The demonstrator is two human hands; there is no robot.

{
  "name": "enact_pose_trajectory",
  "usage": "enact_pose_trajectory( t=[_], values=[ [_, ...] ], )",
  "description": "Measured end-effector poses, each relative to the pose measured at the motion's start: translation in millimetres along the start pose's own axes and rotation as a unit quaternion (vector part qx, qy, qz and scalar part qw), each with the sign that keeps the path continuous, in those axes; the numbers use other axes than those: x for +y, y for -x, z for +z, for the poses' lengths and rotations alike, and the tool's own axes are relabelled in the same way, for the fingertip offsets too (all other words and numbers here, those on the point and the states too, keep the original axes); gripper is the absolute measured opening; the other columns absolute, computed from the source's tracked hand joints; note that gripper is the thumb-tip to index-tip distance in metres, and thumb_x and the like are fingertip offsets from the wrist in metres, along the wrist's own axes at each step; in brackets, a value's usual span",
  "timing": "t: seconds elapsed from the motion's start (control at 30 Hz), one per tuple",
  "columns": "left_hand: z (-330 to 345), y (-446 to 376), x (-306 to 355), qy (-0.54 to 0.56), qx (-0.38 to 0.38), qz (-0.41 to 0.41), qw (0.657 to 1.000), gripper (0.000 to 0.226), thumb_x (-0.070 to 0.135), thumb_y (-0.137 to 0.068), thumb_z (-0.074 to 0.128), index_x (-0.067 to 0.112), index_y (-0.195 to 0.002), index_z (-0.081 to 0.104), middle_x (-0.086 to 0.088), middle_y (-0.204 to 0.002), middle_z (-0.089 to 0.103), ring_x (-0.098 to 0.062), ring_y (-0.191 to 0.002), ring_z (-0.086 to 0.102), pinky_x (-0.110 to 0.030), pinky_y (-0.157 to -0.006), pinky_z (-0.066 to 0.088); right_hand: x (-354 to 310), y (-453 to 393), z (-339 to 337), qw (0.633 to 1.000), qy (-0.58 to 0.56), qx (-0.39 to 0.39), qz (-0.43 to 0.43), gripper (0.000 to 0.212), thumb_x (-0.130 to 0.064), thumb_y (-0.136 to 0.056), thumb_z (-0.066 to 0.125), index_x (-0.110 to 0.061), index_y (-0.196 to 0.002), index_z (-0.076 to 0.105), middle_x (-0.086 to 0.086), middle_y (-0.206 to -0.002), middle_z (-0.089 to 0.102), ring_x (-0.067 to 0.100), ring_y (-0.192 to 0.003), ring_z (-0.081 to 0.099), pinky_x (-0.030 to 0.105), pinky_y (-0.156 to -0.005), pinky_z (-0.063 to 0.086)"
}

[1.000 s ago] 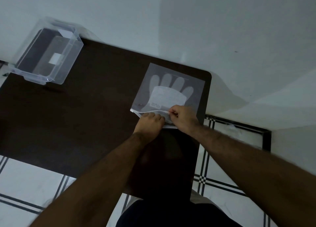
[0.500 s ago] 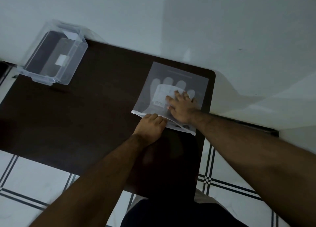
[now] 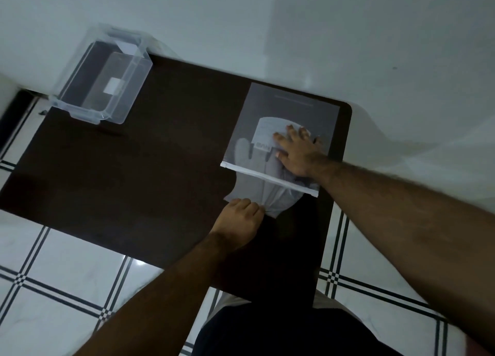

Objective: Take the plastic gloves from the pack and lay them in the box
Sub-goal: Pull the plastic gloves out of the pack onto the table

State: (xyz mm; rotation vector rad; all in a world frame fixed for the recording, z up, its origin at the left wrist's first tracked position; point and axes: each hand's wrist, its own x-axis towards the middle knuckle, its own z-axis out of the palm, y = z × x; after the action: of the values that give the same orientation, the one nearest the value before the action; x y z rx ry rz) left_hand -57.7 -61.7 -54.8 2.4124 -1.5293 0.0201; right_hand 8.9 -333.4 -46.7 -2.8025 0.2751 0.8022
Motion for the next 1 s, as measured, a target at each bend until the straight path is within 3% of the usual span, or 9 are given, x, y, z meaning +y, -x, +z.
enact_pose_trajectory(
  t=[0.17, 0.3, 0.4, 0.5, 0.6, 0.8, 1.0],
  values=[
    [0.4, 33.7, 12.0, 0.020, -0.009, -0.019, 1.000, 0.007, 0.011, -0.086, 0.076, 0.009, -0.087, 0.070, -0.008, -0.077, 0.064, -0.028, -0.066, 0.058, -0.038, -0.065, 0.046, -3.6, -3.6, 7.3, 0.999, 0.023, 0.029, -0.001, 0.062, -0.046, -0.111, 0.034, -0.037, -0.168, 0.013, 0.007, -0.180, -0.002, 0.043, -0.163, 0.003, 0.074, -0.124, 0.008],
    [-2.6, 53.3, 20.1, 0.027, -0.006, -0.034, 0.999, 0.013, 0.007, -0.080, 0.079, 0.010, -0.081, 0.067, -0.008, -0.073, 0.062, -0.028, -0.063, 0.056, -0.036, -0.061, 0.045, -26.6, 15.7, 20.7, 0.993, 0.029, 0.110, -0.029, 0.056, -0.040, -0.108, 0.045, -0.029, -0.162, 0.035, 0.011, -0.173, 0.025, 0.040, -0.158, 0.025, 0.070, -0.123, 0.021],
    [-2.3, 69.4, 25.3, 0.038, -0.008, -0.036, 0.999, 0.014, 0.008, -0.081, 0.080, 0.011, -0.079, 0.066, -0.008, -0.073, 0.062, -0.027, -0.062, 0.055, -0.036, -0.061, 0.045, -46.9, 43.9, 36.4, 0.983, 0.037, 0.173, -0.043, 0.047, -0.041, -0.105, 0.051, -0.022, -0.147, 0.053, 0.012, -0.153, 0.050, 0.038, -0.139, 0.047, 0.063, -0.113, 0.039],
    [-2.2, 84.2, 26.2, 0.042, -0.013, -0.025, 0.999, 0.009, 0.010, -0.084, 0.075, 0.011, -0.080, 0.067, -0.007, -0.074, 0.063, -0.026, -0.062, 0.056, -0.035, -0.061, 0.046, -59.8, 63.7, 49.3, 0.978, 0.026, 0.206, -0.032, 0.036, -0.043, -0.104, 0.050, -0.022, -0.132, 0.059, 0.010, -0.133, 0.060, 0.034, -0.121, 0.057, 0.055, -0.101, 0.048],
    [-2.7, 100.2, 25.3, 0.045, -0.010, -0.017, 0.999, 0.008, 0.012, -0.088, 0.066, 0.011, -0.081, 0.068, -0.007, -0.074, 0.063, -0.026, -0.062, 0.057, -0.035, -0.062, 0.047, -68.0, 72.1, 58.8, 0.984, 0.016, 0.179, -0.016, 0.037, -0.046, -0.105, 0.047, -0.025, -0.134, 0.057, 0.009, -0.131, 0.061, 0.033, -0.121, 0.058, 0.056, -0.103, 0.047],
    [-3.3, 126.7, 22.9, 0.053, -0.026, -0.012, 0.998, 0.008, 0.010, -0.083, 0.078, 0.010, -0.083, 0.069, -0.008, -0.074, 0.064, -0.027, -0.063, 0.057, -0.036, -0.063, 0.049, -83.3, 91.7, 65.4, 0.989, 0.017, 0.150, 0.000, 0.044, -0.046, -0.107, 0.047, -0.024, -0.146, 0.051, 0.010, -0.144, 0.056, 0.034, -0.137, 0.051, 0.071, -0.118, 0.033],
    [-7.2, 135.2, 25.6, 0.045, -0.040, -0.002, 0.998, 0.011, 0.011, -0.082, 0.074, 0.013, -0.074, 0.066, -0.006, -0.068, 0.062, -0.026, -0.058, 0.055, -0.034, -0.061, 0.047, -107.8, 133.0, 80.8, 0.987, 0.011, 0.160, -0.029, 0.050, -0.047, -0.108, 0.043, -0.026, -0.152, 0.049, 0.007, -0.156, 0.051, 0.031, -0.146, 0.044, 0.067, -0.123, 0.027]
  ],
)
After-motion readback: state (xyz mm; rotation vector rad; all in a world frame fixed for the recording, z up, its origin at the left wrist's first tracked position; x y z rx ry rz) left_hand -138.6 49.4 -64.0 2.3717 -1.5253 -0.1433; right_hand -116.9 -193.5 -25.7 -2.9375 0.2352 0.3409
